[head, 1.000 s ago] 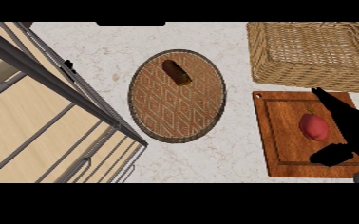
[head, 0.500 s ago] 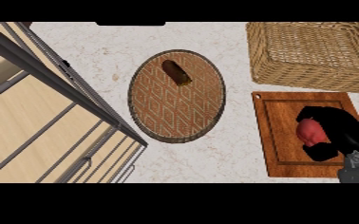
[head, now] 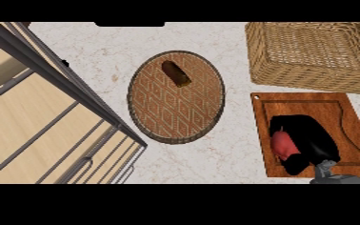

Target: Pick the bell pepper from the cutting board and place it in the basket

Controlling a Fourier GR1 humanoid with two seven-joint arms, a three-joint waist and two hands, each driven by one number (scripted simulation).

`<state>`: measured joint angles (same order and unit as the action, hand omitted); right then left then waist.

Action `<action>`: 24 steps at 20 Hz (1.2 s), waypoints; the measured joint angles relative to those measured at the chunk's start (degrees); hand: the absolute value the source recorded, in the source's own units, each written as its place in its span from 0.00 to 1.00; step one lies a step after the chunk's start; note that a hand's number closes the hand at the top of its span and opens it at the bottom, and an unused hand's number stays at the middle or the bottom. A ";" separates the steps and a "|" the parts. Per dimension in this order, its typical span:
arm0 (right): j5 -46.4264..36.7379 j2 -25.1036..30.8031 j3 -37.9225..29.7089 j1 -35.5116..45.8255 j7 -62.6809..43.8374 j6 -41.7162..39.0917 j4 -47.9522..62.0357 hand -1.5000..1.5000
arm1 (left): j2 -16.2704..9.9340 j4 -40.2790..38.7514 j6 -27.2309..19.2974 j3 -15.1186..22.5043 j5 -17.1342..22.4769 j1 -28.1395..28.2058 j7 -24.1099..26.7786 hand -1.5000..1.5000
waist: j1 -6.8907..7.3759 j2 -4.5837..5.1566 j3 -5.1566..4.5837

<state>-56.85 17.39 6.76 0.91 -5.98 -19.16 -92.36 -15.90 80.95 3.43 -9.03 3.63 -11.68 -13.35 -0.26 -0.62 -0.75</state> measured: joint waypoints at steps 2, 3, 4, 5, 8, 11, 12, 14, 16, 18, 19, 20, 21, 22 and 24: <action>0.04 -3.83 5.65 -1.25 0.68 -0.74 -3.19 1.00 | 0.47 0.05 -0.32 0.19 -0.12 0.00 -0.06 0.50 | 0.04 -0.01 0.16; -0.39 -5.87 8.64 -2.08 0.19 -0.99 -4.70 1.00 | 0.34 -0.13 -0.11 0.12 -0.12 0.10 0.37 0.50 | 0.04 0.04 0.29; -1.04 -7.10 11.31 -3.80 0.13 -0.68 -5.97 1.00 | 0.71 -0.05 -0.53 0.23 -0.41 0.25 0.75 0.50 | -0.02 0.08 0.41; -1.43 -7.92 13.40 -5.29 0.04 -0.66 -7.26 1.00 | 0.16 -0.27 0.09 -0.17 -0.04 0.19 0.63 0.50 | -0.05 0.15 0.50; -1.39 -10.67 18.65 -9.83 -1.69 -1.32 -12.64 1.00 | 0.49 -0.72 -0.24 -0.20 -0.38 -0.06 0.86 0.50 | -0.21 0.19 0.71; 2.83 -13.89 21.18 -13.79 -1.35 0.42 -16.61 1.00 | 0.29 -0.46 -0.11 -0.57 -0.26 0.32 1.21 0.50 | -0.32 0.27 0.77; 4.38 -14.64 22.41 -14.92 -1.26 1.37 -18.38 1.00 | 0.60 -0.32 -0.27 -0.43 -0.33 0.43 1.28 0.50 | -0.39 0.27 0.80; 8.41 -15.69 24.14 -16.63 -0.64 3.40 -21.85 1.00 | 0.43 -0.36 -0.22 -0.65 -0.25 0.39 0.97 0.50 | -0.49 0.27 0.84; 10.46 -16.34 25.61 -17.87 -0.79 4.79 -26.95 1.00 | 0.75 -0.06 -0.48 -0.48 -0.43 0.55 0.97 0.50 | -0.53 0.26 0.81; 11.65 -16.74 26.40 -17.98 -2.63 5.38 -32.34 1.00 | 0.67 0.09 -0.21 -0.55 -0.39 0.81 1.43 0.50 | -0.43 0.30 0.81; 11.49 -16.88 26.75 -17.83 -4.18 5.69 -34.77 1.00 | 0.38 -0.08 0.24 -0.74 -0.15 0.80 1.51 0.50 | -0.39 0.32 0.81; 11.37 -16.99 27.28 -18.41 -5.65 5.81 -37.74 1.00 | 0.31 0.02 0.42 -0.75 -0.23 1.09 2.04 0.50 | -0.41 0.32 0.82; 11.02 -17.17 28.01 -18.49 -7.48 5.96 -39.84 1.00 | -0.04 -0.67 0.75 -1.08 -0.15 0.78 2.49 0.50 | -0.45 0.31 0.83; 11.05 -17.44 28.00 -17.30 -9.35 6.31 -40.37 1.00 | -0.21 -0.72 0.82 -1.12 -0.04 0.28 1.63 0.50 | -0.36 0.37 0.77; 11.12 -17.42 26.85 -13.78 -13.64 6.33 -40.93 1.00 | 0.09 -0.64 0.70 -0.83 -0.28 0.21 1.63 0.50 | -0.16 0.45 0.76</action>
<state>-45.73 -0.03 33.60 -12.86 -19.62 -12.84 -133.28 -15.81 80.30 4.14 -9.86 3.35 -11.47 -11.72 -0.42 -0.17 0.01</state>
